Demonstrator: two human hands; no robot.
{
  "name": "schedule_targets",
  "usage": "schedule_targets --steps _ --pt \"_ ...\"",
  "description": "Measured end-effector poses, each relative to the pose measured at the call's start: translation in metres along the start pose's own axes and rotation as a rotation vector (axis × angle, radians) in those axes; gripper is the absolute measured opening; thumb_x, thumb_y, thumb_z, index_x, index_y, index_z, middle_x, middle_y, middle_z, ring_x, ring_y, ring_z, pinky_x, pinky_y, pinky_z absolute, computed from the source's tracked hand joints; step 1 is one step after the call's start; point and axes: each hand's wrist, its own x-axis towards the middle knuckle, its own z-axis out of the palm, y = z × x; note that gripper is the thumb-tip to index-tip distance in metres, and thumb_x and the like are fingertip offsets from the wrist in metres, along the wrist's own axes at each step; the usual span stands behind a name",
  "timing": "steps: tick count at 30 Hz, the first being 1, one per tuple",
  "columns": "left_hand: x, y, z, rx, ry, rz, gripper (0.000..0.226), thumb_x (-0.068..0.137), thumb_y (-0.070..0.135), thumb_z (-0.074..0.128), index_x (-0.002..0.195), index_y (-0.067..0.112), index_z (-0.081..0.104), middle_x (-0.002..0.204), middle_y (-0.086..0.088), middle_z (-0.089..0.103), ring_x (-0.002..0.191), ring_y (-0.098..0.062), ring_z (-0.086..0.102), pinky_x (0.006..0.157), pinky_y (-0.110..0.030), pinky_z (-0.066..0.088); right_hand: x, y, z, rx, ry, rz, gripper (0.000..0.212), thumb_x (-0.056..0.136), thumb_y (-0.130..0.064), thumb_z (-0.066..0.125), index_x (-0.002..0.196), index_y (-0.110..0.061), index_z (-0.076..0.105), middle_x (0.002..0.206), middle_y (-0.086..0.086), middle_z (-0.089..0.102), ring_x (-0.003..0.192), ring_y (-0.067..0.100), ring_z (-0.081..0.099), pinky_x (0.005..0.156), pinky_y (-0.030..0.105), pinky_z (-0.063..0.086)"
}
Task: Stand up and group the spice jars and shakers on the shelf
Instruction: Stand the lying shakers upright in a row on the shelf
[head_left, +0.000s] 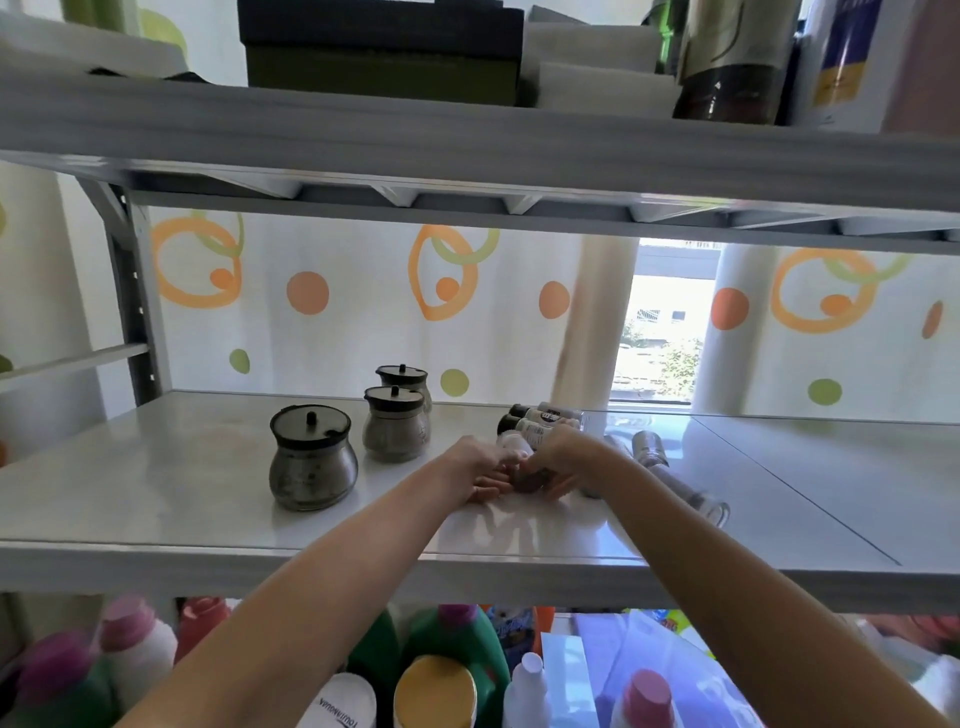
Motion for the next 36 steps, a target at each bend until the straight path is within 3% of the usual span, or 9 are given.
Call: schedule_targets --steps 2,5,10,14,23,25,28,32,36 --pt "0.003 -0.004 -0.005 0.001 0.049 0.030 0.022 0.081 0.023 0.071 0.071 0.007 0.061 0.057 -0.004 0.061 0.043 -0.008 0.052 0.034 -0.013 0.037 0.003 0.001 0.003 0.079 0.043 -0.045 0.021 0.077 -0.014 0.074 0.074 -0.003 0.056 0.084 0.015 0.067 0.057 0.015 0.062 0.065 0.026 0.056" --pt "0.009 -0.010 -0.015 0.010 0.138 0.125 0.027 0.076 0.016 0.075 0.096 -0.001 0.066 0.089 -0.013 0.065 0.067 -0.018 0.057 0.052 -0.021 0.043 0.004 0.002 0.014 0.214 0.072 -0.146 0.022 0.073 -0.011 0.077 0.070 -0.010 0.056 0.062 0.004 0.057 0.041 0.005 0.054 0.046 0.014 0.048" --pt "0.016 -0.021 -0.033 0.087 0.240 0.254 0.043 0.072 0.001 0.076 0.112 -0.001 0.059 0.110 -0.019 0.067 0.088 -0.024 0.062 0.064 -0.028 0.049 0.014 0.003 0.051 0.255 0.179 -0.258 0.030 0.066 -0.020 0.082 0.084 -0.004 0.063 0.066 0.002 0.059 0.060 0.011 0.053 0.054 0.015 0.042" --pt "0.023 -0.031 -0.040 0.174 0.305 0.365 0.039 0.071 -0.001 0.075 0.107 -0.001 0.061 0.107 -0.018 0.069 0.089 -0.023 0.064 0.085 -0.034 0.053 0.023 0.000 0.066 0.244 0.290 -0.293 0.031 0.065 -0.015 0.079 0.076 -0.017 0.051 0.080 0.003 0.062 0.075 0.017 0.057 0.064 0.025 0.043" --pt "0.043 -0.033 -0.041 0.140 0.305 0.490 0.035 0.071 0.017 0.079 0.098 0.013 0.056 0.090 -0.007 0.065 0.079 -0.019 0.060 0.077 -0.030 0.050 0.040 -0.002 0.067 0.199 0.339 -0.339 0.027 0.069 -0.026 0.072 0.081 -0.021 0.048 0.078 -0.003 0.062 0.073 0.015 0.058 0.069 0.028 0.046" --pt "0.044 -0.032 -0.041 0.115 0.322 0.512 0.034 0.072 0.022 0.078 0.096 0.017 0.054 0.084 -0.005 0.063 0.075 -0.020 0.060 0.072 -0.031 0.049 0.042 -0.002 0.067 0.237 0.299 -0.366 0.028 0.071 -0.025 0.072 0.082 -0.022 0.047 0.082 -0.002 0.064 0.071 0.014 0.059 0.063 0.026 0.047" --pt "0.044 -0.029 -0.043 -0.055 0.320 0.498 0.039 0.078 0.020 0.074 0.104 0.023 0.045 0.085 -0.009 0.060 0.070 -0.022 0.059 0.060 -0.030 0.048 0.044 -0.002 0.060 0.474 0.161 -0.411 0.028 0.074 -0.019 0.076 0.091 -0.017 0.054 0.091 0.008 0.067 0.071 0.014 0.061 0.058 0.021 0.045" --pt "0.041 -0.027 -0.048 -0.241 0.204 0.520 0.044 0.088 0.014 0.063 0.121 0.025 0.037 0.091 -0.013 0.061 0.064 -0.019 0.061 0.053 -0.023 0.050 0.044 -0.001 0.044 0.765 0.115 -0.406 0.019 0.084 -0.020 0.066 0.102 -0.019 0.061 0.094 0.003 0.065 0.085 0.013 0.059 0.072 0.024 0.045" --pt "0.044 -0.029 -0.050 -0.192 0.262 0.538 0.028 0.084 0.015 0.068 0.106 0.014 0.051 0.092 -0.012 0.062 0.071 -0.019 0.060 0.060 -0.023 0.049 0.047 0.001 0.039 1.003 0.163 -0.343 0.026 0.084 -0.017 0.067 0.109 -0.014 0.058 0.102 0.008 0.062 0.101 0.026 0.061 0.086 0.036 0.052"
